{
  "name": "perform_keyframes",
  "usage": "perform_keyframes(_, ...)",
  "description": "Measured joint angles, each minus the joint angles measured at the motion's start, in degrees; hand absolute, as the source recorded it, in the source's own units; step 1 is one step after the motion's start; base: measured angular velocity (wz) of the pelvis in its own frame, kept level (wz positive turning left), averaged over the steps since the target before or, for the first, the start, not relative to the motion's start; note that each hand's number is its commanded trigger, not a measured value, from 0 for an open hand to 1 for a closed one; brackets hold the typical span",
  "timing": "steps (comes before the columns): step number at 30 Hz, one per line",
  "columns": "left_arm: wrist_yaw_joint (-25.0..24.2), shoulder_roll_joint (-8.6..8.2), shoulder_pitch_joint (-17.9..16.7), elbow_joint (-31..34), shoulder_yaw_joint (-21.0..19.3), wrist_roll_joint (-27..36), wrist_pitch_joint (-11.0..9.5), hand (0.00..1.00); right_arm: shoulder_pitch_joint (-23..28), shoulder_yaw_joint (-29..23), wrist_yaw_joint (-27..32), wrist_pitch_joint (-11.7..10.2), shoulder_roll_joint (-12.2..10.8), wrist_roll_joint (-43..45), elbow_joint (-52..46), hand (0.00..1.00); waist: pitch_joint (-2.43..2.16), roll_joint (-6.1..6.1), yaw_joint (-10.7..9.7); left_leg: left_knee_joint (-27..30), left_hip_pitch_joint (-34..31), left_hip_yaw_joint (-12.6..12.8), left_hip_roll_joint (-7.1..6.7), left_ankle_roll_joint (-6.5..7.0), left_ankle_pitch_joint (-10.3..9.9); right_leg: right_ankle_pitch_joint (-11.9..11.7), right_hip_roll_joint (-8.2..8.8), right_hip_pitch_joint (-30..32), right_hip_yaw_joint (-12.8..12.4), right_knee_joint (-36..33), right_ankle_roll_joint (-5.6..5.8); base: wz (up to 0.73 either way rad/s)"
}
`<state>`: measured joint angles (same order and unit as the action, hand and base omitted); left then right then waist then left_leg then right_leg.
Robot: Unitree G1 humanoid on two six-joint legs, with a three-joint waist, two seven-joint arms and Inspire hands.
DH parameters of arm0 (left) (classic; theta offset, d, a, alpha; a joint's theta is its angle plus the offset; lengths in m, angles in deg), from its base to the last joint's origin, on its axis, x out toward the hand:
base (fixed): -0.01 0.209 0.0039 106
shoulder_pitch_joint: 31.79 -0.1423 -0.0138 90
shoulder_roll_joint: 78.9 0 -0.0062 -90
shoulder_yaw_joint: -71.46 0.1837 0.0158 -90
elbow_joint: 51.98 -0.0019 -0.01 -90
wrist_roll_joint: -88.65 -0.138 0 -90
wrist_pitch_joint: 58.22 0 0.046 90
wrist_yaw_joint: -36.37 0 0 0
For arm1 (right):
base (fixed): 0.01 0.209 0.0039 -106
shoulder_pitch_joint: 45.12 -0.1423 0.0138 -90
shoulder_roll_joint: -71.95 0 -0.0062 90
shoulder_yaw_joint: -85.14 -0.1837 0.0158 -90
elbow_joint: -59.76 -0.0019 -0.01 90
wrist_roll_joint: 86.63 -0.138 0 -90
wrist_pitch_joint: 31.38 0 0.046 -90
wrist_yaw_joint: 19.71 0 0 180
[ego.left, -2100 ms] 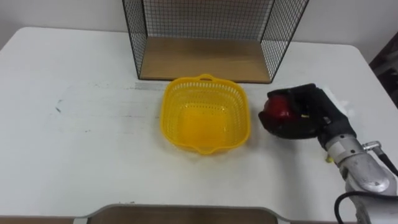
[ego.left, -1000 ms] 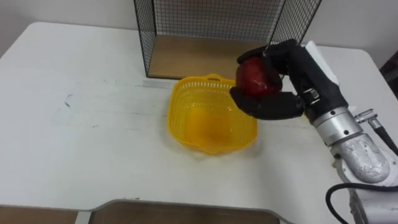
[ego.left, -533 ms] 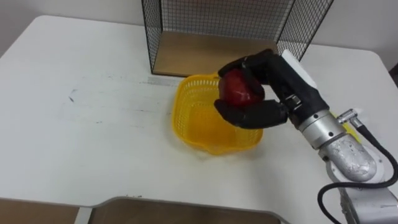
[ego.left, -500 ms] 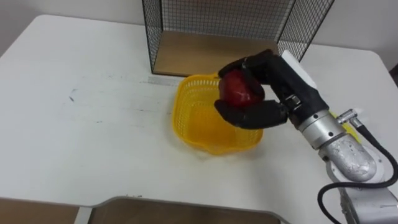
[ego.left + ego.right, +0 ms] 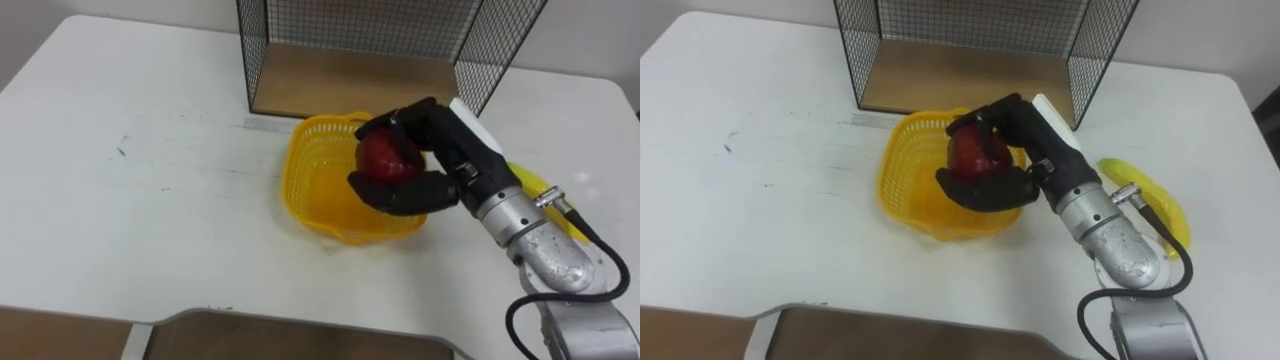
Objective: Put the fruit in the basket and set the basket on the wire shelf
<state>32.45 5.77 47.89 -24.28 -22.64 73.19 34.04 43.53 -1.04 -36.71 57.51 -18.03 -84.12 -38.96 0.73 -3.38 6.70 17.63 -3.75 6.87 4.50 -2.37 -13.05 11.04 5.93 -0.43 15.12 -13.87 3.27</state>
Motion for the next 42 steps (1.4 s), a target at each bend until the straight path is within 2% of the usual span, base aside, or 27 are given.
perform_keyframes(3, 0.04, -0.07, -0.1, 0.0, 1.05, -0.01, 0.36, 0.0, -0.2, -0.01, 0.0, 0.03, 0.0, -0.08, 1.34, 1.0, 0.07, 0.56, -0.08, -0.14, 0.02, -0.09, -0.01, 0.0, 0.0, -0.01, 0.0, -0.26, 0.06, -0.02, -0.01, 0.01)
perform_keyframes(5, 0.06, -0.12, -0.03, 0.0, 1.76, 0.01, 0.47, 0.0, -0.21, -0.03, 0.13, 0.93, 0.0, -0.07, 1.64, 0.11, 0.05, 0.99, -0.29, -0.49, -0.07, -0.54, -0.06, 0.01, -0.01, -0.01, -0.02, -0.3, 0.37, -0.03, -0.01, 0.06)
perform_keyframes(6, 0.05, -0.12, -0.05, 0.0, 2.04, -0.03, 0.53, 0.0, -0.21, -0.04, 0.23, 1.04, 0.0, -0.03, 1.65, 0.0, 0.04, 1.08, -0.3, -0.5, -0.1, -0.65, -0.08, 0.0, -0.01, -0.01, -0.02, -0.29, 0.45, -0.03, -0.01, 0.04)
perform_keyframes(13, -0.25, -0.47, -0.48, 0.5, 2.04, -0.4, 1.21, 0.0, -0.25, -0.06, 0.51, 1.21, -0.01, 0.38, 1.94, 0.0, -0.25, 1.08, -0.03, -0.11, 0.09, -0.68, -0.12, 0.01, 0.01, -0.01, 0.0, -0.13, 0.3, -0.06, -0.01, 0.0)
perform_keyframes(20, -0.25, -0.45, -0.42, 0.44, 2.05, -0.4, 1.23, 0.0, -0.32, -0.04, 1.06, 1.21, -0.1, 0.34, 3.63, 0.0, -0.14, 0.83, -0.09, -0.2, 0.42, -0.76, -0.15, 0.01, 0.01, 0.0, 0.0, -0.56, 0.36, 0.05, 0.0, 0.0)
perform_keyframes(26, -0.24, -0.45, -0.54, 0.39, 2.04, -0.4, 1.23, 0.0, -0.31, -0.04, 1.38, 1.21, -0.12, 0.33, 4.09, 0.0, -0.32, 0.35, -0.13, -0.29, 0.48, -0.76, -0.16, 0.01, 0.01, -0.01, -0.01, -0.72, 0.31, 0.05, -0.01, 0.0)
perform_keyframes(42, 0.08, -0.56, -0.5, -0.22, 2.28, -0.08, 1.4, 0.0, -0.32, -0.22, 2.27, 1.21, -0.16, -0.62, 3.93, 0.0, -0.24, 0.47, -0.41, -0.44, 0.37, -0.78, -0.15, 0.01, 0.0, -0.01, -0.03, -0.67, 0.45, 0.13, 0.0, 0.0)
